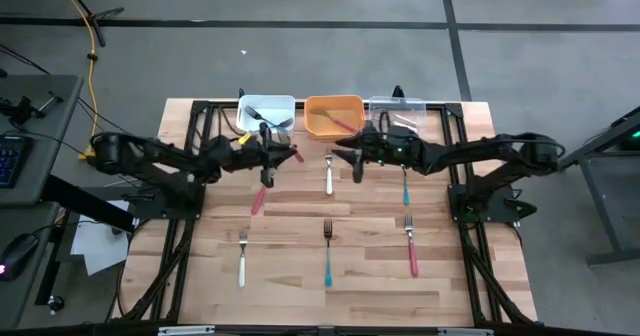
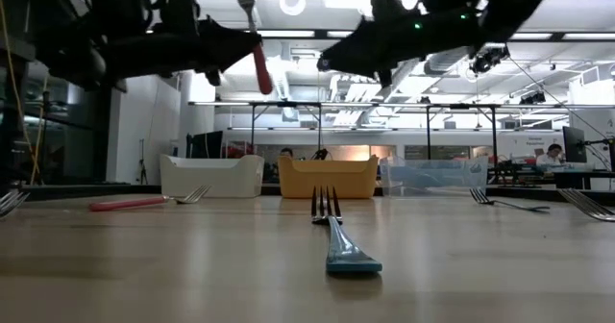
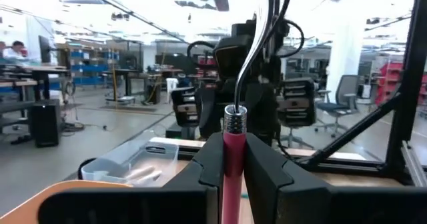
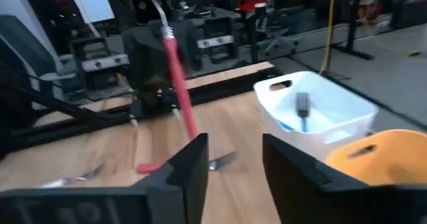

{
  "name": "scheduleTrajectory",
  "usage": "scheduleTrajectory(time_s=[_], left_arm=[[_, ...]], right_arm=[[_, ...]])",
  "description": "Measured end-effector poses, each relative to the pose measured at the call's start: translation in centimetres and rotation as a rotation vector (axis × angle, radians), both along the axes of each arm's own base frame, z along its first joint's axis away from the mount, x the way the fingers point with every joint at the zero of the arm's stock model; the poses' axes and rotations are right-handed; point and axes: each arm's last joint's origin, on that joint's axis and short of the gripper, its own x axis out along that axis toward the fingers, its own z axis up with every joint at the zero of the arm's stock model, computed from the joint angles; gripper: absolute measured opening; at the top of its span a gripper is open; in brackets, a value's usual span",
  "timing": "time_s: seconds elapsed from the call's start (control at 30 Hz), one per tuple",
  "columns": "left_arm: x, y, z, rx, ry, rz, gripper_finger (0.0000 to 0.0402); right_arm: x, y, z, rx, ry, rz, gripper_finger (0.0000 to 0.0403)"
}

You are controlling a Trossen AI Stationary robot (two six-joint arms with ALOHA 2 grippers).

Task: Sort silverware by color (type)
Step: Put the bottom left pink fork into the yellow bin

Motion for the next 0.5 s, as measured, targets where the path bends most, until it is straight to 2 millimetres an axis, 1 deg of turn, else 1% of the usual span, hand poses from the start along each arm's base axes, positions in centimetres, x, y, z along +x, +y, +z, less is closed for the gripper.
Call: scheduleTrajectory(time_s=[0.17,0.23,0.37,0.5], left_arm=[[1.4,0.7,0.1,0.027,-0.013,-0.036,0.0029],[1.6,1.0,0.0,0.040,-0.018,-0.053,0.0030],[1.7,1.3,-0.1,0.023,-0.026,-0.067,0.0027],[1.6,1.5,-0.2,0.009,-0.029,-0.065,0.0027]], right_arm=[[2.8,0.1,-0.2,0.010,0.012,0.045,0.0173],[3.5,0.1,-0.3,0.017,0.016,0.084,0.0181],[5.0,-0.1,-0.5,0.026,0.020,0.122,0.0185],[6.0,-0.2,-0.5,0.009,0.016,0.172,0.0179]])
